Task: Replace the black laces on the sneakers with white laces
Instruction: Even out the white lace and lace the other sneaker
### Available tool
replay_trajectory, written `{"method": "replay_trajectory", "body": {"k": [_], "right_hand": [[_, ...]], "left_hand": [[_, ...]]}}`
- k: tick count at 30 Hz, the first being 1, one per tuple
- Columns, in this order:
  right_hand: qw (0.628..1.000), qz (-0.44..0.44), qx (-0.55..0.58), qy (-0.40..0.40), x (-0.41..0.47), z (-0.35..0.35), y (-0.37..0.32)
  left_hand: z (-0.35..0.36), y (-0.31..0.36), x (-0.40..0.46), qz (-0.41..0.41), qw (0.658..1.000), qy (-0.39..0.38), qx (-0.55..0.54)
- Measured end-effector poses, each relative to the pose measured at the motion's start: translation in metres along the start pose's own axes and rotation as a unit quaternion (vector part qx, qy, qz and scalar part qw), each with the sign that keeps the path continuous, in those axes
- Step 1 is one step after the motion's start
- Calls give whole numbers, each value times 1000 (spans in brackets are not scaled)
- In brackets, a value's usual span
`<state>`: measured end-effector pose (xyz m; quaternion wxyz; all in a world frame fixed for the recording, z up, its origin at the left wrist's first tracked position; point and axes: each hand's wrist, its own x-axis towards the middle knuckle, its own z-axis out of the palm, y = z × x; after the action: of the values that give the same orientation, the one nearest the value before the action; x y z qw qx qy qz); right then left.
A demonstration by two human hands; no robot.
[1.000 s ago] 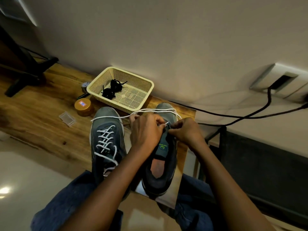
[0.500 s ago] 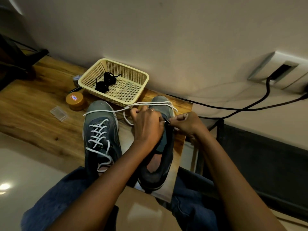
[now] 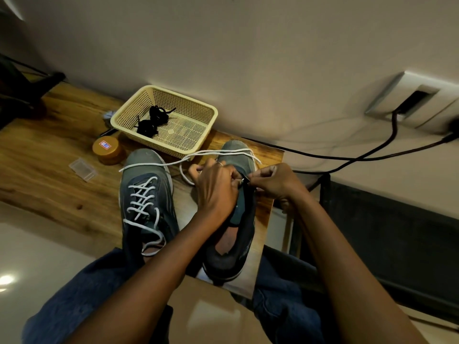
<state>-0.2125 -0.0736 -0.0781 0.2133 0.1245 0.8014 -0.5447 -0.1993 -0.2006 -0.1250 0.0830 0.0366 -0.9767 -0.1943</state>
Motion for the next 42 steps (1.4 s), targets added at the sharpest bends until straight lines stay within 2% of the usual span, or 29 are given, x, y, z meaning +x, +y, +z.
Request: {"method": "replay_trajectory", "body": {"k": [8, 18, 24, 34, 37, 42], "right_hand": [[1000, 18, 20, -7, 3, -1, 2], [999, -17, -29, -2, 4, 0, 5], [998, -26, -50, -10, 9, -1, 6], [998, -20, -53, -37, 9, -3, 4], [999, -1, -26, -45, 9, -4, 6], [989, 62, 132, -14, 7, 1, 7]], "left_hand": [[-3, 2, -1, -13, 1000, -2, -9], [11, -5, 0, -12, 1000, -7, -17], [4, -4, 1, 50, 999, 4, -4], [0, -8, 3, 93, 995, 13, -25], [0, -10, 4, 84, 995, 28, -50], [1, -10, 7, 83, 995, 31, -46]]}}
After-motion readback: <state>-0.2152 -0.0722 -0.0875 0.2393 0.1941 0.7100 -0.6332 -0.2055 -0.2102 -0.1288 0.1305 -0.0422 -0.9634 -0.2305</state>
